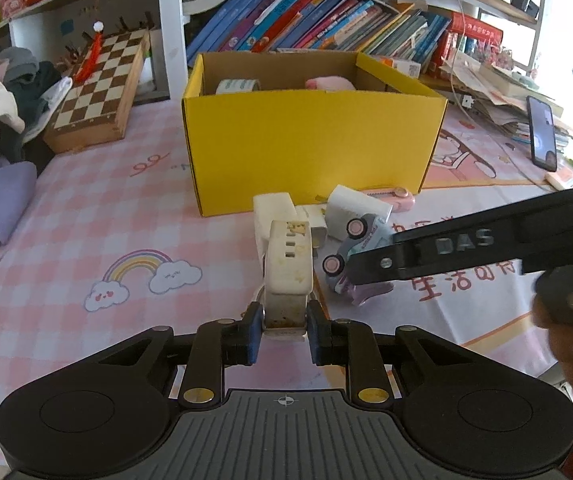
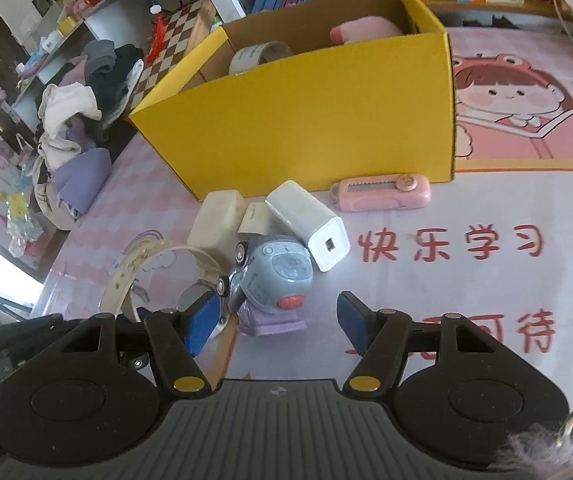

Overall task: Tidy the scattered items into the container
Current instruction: 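Close left gripper on the white watch while right gripper grasps the grey-blue toy, then lift the watch with left gripper while right gripper lifts the toy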

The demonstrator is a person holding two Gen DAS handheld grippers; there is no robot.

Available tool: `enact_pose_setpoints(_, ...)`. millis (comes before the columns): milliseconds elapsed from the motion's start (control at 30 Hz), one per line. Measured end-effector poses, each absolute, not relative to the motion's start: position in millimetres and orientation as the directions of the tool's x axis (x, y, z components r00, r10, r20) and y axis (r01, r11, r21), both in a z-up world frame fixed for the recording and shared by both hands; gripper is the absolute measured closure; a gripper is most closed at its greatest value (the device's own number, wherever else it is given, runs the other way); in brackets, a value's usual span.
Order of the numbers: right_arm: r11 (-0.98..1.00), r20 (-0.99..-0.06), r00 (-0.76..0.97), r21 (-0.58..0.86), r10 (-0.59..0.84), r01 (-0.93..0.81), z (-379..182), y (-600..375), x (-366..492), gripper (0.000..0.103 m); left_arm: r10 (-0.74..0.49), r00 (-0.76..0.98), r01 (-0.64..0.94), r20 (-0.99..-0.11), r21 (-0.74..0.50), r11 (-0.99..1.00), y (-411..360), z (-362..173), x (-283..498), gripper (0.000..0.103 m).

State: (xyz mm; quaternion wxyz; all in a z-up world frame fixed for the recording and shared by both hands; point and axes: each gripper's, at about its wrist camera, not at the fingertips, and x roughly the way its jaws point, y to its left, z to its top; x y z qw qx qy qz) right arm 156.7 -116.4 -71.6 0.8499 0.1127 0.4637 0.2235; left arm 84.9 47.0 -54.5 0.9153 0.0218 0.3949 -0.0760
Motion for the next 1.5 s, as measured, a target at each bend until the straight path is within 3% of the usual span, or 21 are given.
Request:
enact_pose_setpoints(333, 0.86, -0.743, 0.437, 0.463, 0.508, -0.214, -84.2, -107.4, 177.7, 0.039, -0.11, 0.671, 0.144, -0.733, -0.016, 0.989, 52.0, -51.4, 80.3, 0.081)
enact_pose_setpoints(433, 0.851, -0.739, 0.424, 0.475, 0.524, -0.225, -84.8, -105.4, 180.5, 0.053, -0.11, 0.661, 0.153, -0.742, -0.011, 0.988, 50.2, -53.1, 81.8, 0.08)
enact_pose_setpoints(567, 0.848, -0.736, 0.422, 0.462, 0.53, -0.259, -79.9, -104.5, 176.3, 0.065, -0.109, 0.633, 0.16, -0.766, -0.007, 0.987, 48.8, -59.1, 86.5, 0.07)
enact_pose_setpoints(733, 0.866, -0.742, 0.447, 0.425, 0.499, -0.263, -72.3, -114.1, 166.3, 0.065, -0.106, 0.627, 0.164, -0.772, -0.003, 0.986, 45.8, -65.6, 91.2, 0.056)
enact_pose_setpoints(933, 0.884, -0.739, 0.485, 0.385, 0.468, -0.266, -64.8, -127.3, 152.7, 0.065, -0.087, 0.628, 0.184, -0.773, 0.04, 0.982, 36.3, -74.6, 100.2, 0.053)
enact_pose_setpoints(1167, 0.898, -0.741, 0.509, 0.368, 0.439, -0.239, -62.1, -140.2, 143.9, 0.065, -0.041, 0.629, 0.168, -0.776, 0.084, 0.982, 33.0, -83.2, 113.9, 0.053)
enact_pose_setpoints(1500, 0.905, -0.743, 0.517, 0.359, 0.425, -0.227, -62.1, -144.1, 134.8, 0.065, -0.08, 0.633, 0.179, -0.77, 0.044, 0.983, 40.1, -82.7, 107.0, 0.057)
